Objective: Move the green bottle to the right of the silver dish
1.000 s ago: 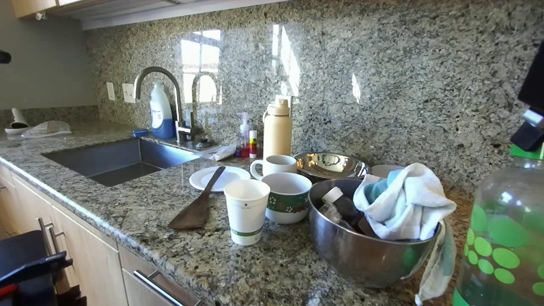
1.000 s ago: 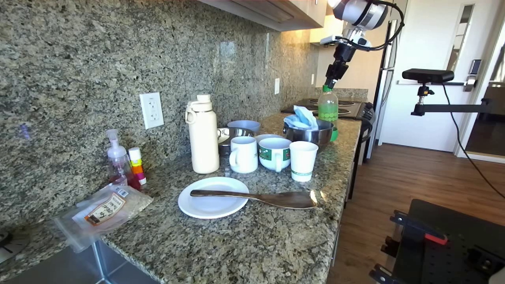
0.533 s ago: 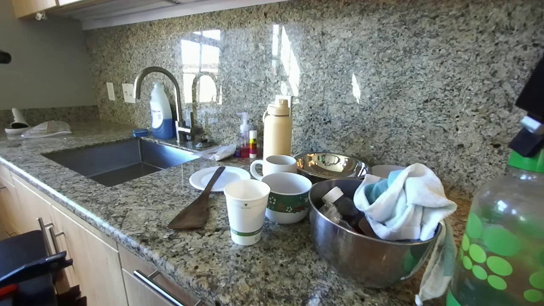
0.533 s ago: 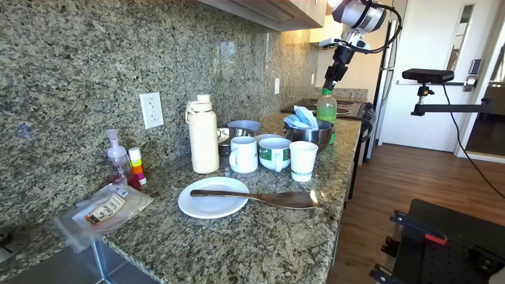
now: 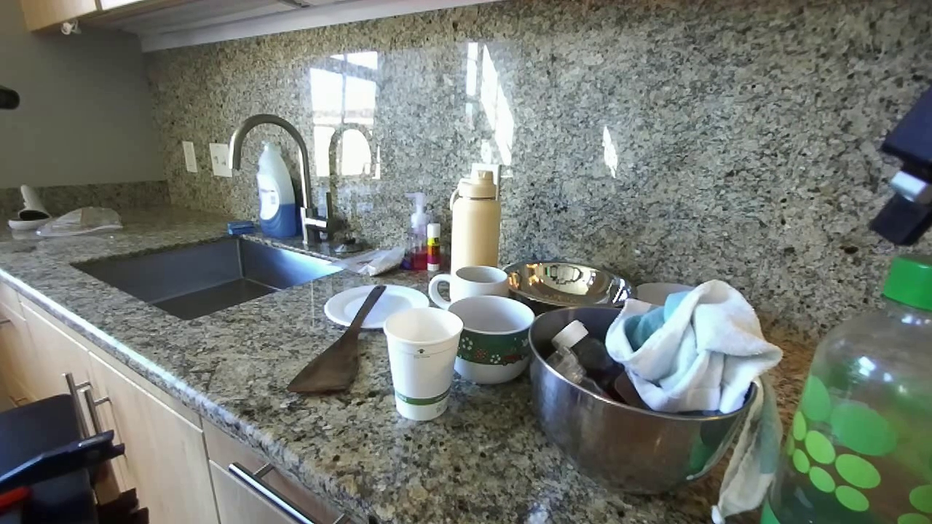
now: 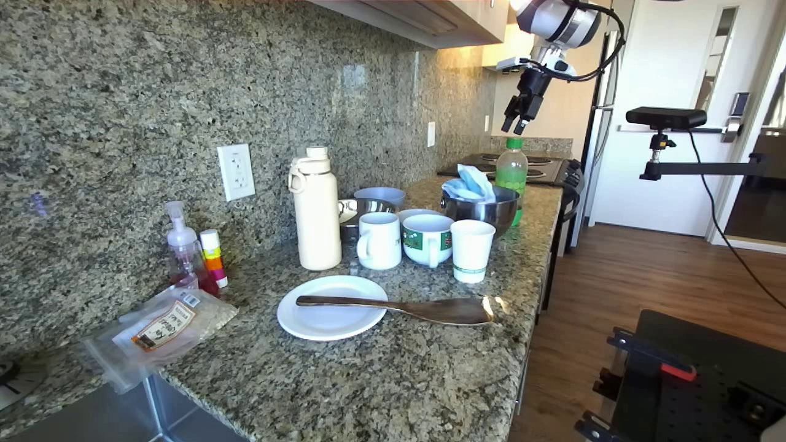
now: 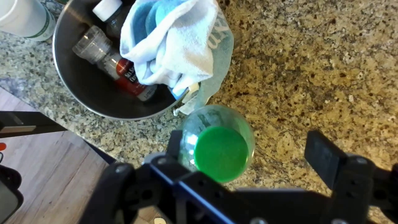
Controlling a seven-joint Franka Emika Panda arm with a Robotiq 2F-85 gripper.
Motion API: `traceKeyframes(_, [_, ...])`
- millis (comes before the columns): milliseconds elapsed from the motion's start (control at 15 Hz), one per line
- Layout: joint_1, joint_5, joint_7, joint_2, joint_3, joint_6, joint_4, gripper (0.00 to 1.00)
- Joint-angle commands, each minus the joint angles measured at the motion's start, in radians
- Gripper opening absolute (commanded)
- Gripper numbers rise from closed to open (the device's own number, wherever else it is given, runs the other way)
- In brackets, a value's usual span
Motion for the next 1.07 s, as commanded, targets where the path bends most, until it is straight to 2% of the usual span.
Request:
traceKeyframes(0, [-0.022, -0.012, 0.035, 0.019, 0.022, -0.019, 0.054, 1.00])
traceKeyframes(400, [-0.003, -0.138, -0.026, -0.003, 0.012, -0.073, 0.104, 1.00])
traceKeyframes(467, [0.020, -0.153, -0.044, -0.013, -0.010, -0.068, 0.092, 1.00])
traceKeyframes(667, [0.038, -0.211, -0.087, -0.026, -0.008, -0.084, 0.095, 1.00])
traceKeyframes(867, [0.046, -0.258, -0.165, -0.023, 0.002, -0.172, 0.123, 1.00])
traceKeyframes(933, [0.044, -0.233, -0.122, -0.010, -0.002, -0.109, 0.106, 1.00])
traceKeyframes(1000, [0.047, -0.235, -0.126, -0.010, -0.002, -0.115, 0.108, 1.00])
